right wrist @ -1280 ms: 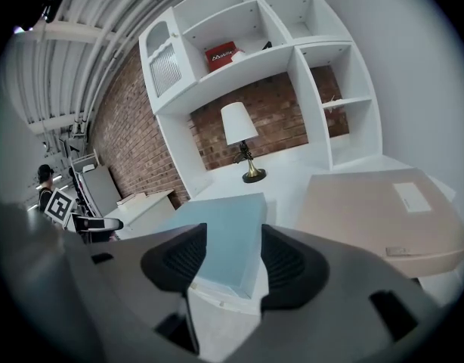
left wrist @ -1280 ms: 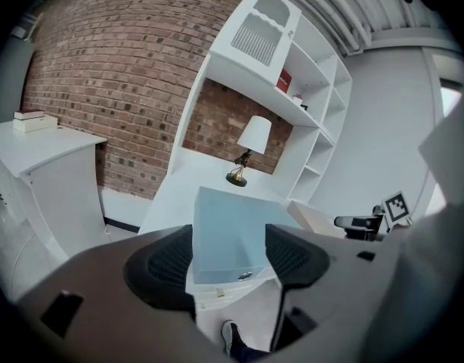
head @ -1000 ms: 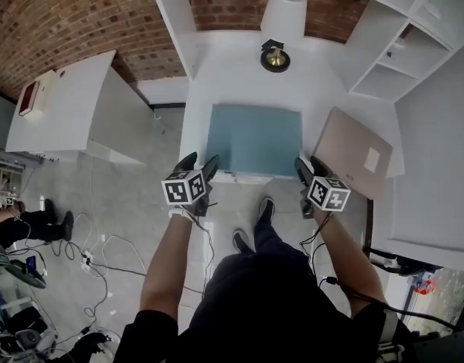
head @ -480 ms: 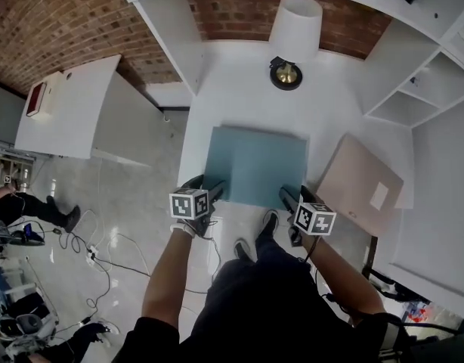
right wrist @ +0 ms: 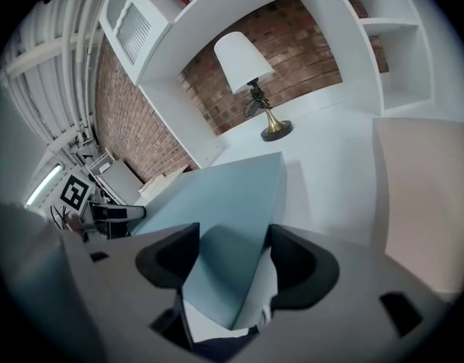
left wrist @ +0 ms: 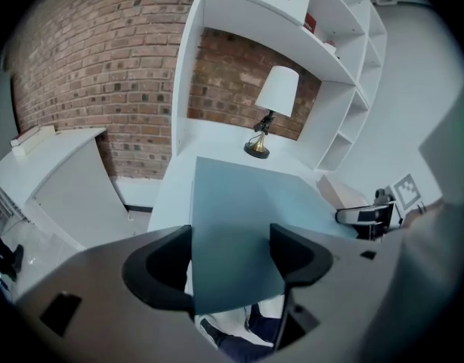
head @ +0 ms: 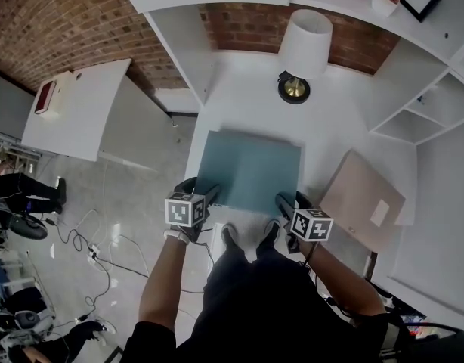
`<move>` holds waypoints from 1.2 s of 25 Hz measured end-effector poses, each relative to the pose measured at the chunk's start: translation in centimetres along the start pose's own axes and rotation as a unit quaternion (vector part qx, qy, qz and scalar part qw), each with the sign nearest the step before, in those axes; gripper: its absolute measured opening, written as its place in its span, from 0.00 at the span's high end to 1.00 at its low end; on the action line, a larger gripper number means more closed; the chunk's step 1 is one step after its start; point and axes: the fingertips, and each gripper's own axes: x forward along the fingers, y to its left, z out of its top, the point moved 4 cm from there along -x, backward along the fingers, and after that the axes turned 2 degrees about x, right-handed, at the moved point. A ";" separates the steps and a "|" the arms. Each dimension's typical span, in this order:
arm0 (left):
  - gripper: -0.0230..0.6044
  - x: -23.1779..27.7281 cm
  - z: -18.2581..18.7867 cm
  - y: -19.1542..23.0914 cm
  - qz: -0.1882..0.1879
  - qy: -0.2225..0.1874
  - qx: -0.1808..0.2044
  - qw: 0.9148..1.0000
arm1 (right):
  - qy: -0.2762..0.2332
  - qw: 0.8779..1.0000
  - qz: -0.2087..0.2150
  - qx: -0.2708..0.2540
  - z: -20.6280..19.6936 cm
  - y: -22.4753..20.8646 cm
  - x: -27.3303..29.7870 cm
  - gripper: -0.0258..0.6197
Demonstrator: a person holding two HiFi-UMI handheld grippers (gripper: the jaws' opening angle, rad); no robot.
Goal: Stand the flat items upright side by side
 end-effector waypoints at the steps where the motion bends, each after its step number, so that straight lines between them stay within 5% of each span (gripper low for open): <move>1: 0.46 -0.5 0.8 0.3 0.005 -0.003 0.008 1.000 | -0.004 1.000 0.004 0.006 0.5 0.4 0.3 0.52; 7: 0.46 -3.1 5.8 2.3 0.020 -0.020 0.059 0.998 | -0.024 0.997 0.038 0.061 2.7 2.9 2.5 0.52; 12: 0.46 -5.0 10.2 2.8 0.016 -0.064 0.072 0.995 | -0.042 0.991 0.077 0.102 3.5 3.9 4.5 0.52; 17: 0.46 -5.3 12.9 2.0 0.018 -0.065 0.091 0.994 | -0.069 0.983 0.102 0.136 3.6 3.6 6.2 0.52; 27: 0.46 -5.8 16.3 -2.2 0.013 -0.072 0.175 0.982 | -0.093 0.972 0.126 0.174 3.2 2.8 8.2 0.52; 30: 0.46 -6.3 16.8 -3.4 0.002 -0.074 0.201 0.977 | -0.093 0.978 0.105 0.155 3.4 2.5 8.0 0.51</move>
